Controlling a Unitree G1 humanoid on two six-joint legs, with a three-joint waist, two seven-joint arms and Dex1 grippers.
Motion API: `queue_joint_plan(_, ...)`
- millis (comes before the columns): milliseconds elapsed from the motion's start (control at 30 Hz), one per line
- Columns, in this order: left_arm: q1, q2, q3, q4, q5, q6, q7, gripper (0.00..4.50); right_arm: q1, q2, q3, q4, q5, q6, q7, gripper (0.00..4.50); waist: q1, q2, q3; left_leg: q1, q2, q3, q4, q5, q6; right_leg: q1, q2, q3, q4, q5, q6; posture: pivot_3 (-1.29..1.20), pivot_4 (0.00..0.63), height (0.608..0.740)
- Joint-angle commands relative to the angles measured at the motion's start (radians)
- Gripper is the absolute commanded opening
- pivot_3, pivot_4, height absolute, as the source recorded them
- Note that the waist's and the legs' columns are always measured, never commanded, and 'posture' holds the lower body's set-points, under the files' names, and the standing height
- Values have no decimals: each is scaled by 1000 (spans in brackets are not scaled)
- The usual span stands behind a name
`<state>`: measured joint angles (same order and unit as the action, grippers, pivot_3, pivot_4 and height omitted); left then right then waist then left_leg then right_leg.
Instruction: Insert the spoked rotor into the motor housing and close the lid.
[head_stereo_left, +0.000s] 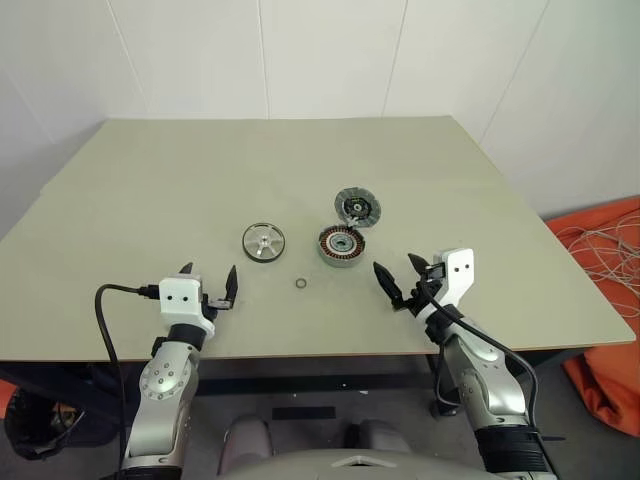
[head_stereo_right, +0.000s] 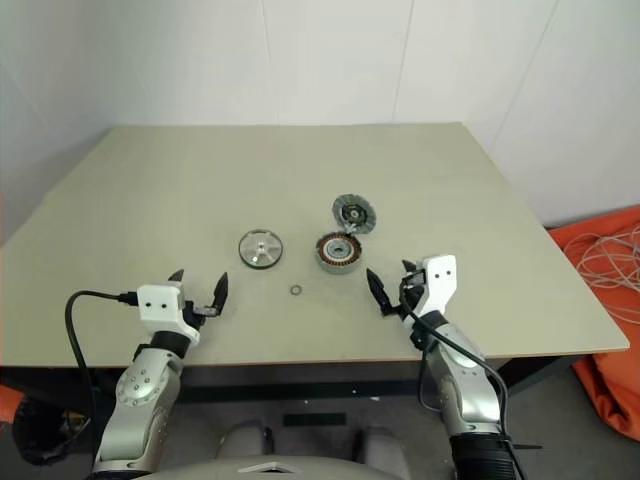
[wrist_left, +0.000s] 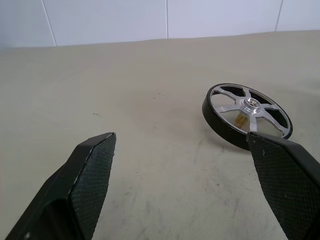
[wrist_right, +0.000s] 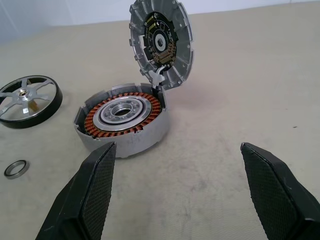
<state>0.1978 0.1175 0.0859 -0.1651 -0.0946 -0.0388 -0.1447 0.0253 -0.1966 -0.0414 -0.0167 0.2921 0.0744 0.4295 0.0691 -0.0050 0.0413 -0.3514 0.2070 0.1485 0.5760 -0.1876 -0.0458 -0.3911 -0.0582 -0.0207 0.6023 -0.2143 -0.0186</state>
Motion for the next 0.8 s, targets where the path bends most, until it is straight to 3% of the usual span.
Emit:
queue_joint_plan(33,-16,6,4,-18,2,-14,0,4455,-21,-7,-11,-61,-5,-11,-10,4500,0,0,0,0,0,0,0,0,0,0,0,0,0,0,0,0,0,740)
queue_joint_plan(333,-13,6,1,-17,4,-16,-1,4455,-39,-41,24,-130,-8,42,18,4500,1,0,0,0,0,0,0,0,0,0,0,0,0,0,0,0,0,740)
queue_joint_plan(533,-10,4,-3,-17,7,-15,0,4455,-76,-130,102,-209,-77,209,27,4500,0,0,0,0,0,0,0,0,0,0,0,0,0,0,0,0,0,740)
queue_joint_plan(800,1,-2,-9,-24,10,-13,5,4455,-204,-172,140,-331,38,454,126,4500,1,0,0,0,0,0,0,0,0,0,0,0,0,0,0,0,0,740)
